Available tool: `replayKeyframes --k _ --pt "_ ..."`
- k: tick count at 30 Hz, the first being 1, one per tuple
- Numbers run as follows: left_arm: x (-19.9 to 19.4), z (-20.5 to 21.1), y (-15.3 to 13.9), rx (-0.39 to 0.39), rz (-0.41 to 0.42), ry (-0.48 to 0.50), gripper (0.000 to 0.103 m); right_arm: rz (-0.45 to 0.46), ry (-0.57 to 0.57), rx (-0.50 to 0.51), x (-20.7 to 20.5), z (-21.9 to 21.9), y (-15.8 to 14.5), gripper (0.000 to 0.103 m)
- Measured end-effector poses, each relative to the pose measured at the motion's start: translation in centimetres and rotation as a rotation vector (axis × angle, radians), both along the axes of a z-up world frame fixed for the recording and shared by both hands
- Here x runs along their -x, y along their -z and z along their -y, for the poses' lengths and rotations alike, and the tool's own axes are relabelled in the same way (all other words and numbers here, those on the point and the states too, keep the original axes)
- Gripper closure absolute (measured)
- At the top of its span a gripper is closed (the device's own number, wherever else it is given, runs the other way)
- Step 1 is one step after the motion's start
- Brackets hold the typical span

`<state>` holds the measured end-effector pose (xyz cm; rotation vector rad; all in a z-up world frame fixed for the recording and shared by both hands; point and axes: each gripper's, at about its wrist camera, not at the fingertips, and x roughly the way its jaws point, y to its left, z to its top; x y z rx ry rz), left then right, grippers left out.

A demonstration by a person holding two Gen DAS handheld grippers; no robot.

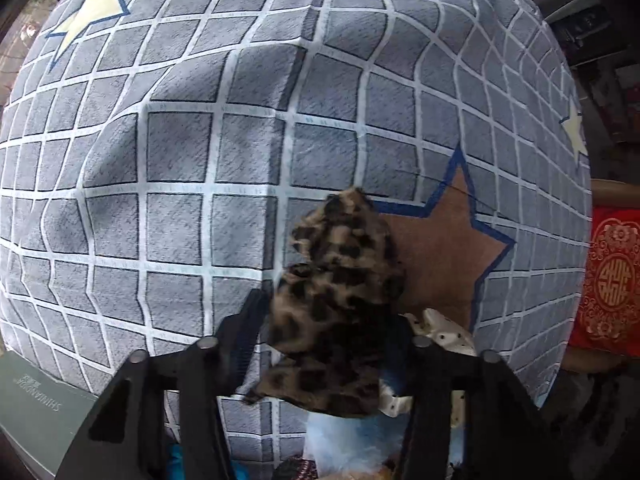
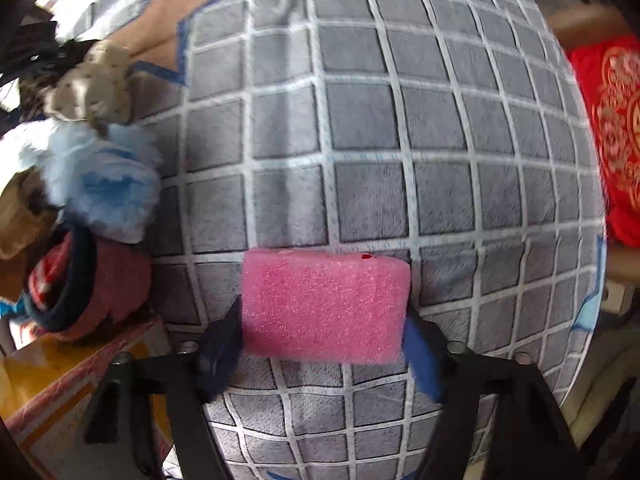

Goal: Organize soft objects
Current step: 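Grasp the leopard-print scrunchie with the left tool, then carry the pink foam block with the right tool while the left tool carries the scrunchie to the box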

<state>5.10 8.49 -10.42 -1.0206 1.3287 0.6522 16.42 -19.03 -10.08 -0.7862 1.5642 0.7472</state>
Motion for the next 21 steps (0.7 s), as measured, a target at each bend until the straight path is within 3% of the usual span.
replayKeyframes --k 6,13,21 --pt "-0.4 1.7 -3.5 -0.145 0.013 0.095 0.08 -0.054 0.074 -0.065 -0.6 0.4 -1.5 0.032" --pt "2.3 2.1 -7.7 -0.197 0.068 0.063 0.08 -0.044 0.079 -0.189 -0.5 -1.9 -6.6 0.032" --pt "5.6 3.3 -12.1 -0.247 0.114 0.047 0.08 -0.06 0.002 -0.295 1.6 -6.0 -11.8 0.032"
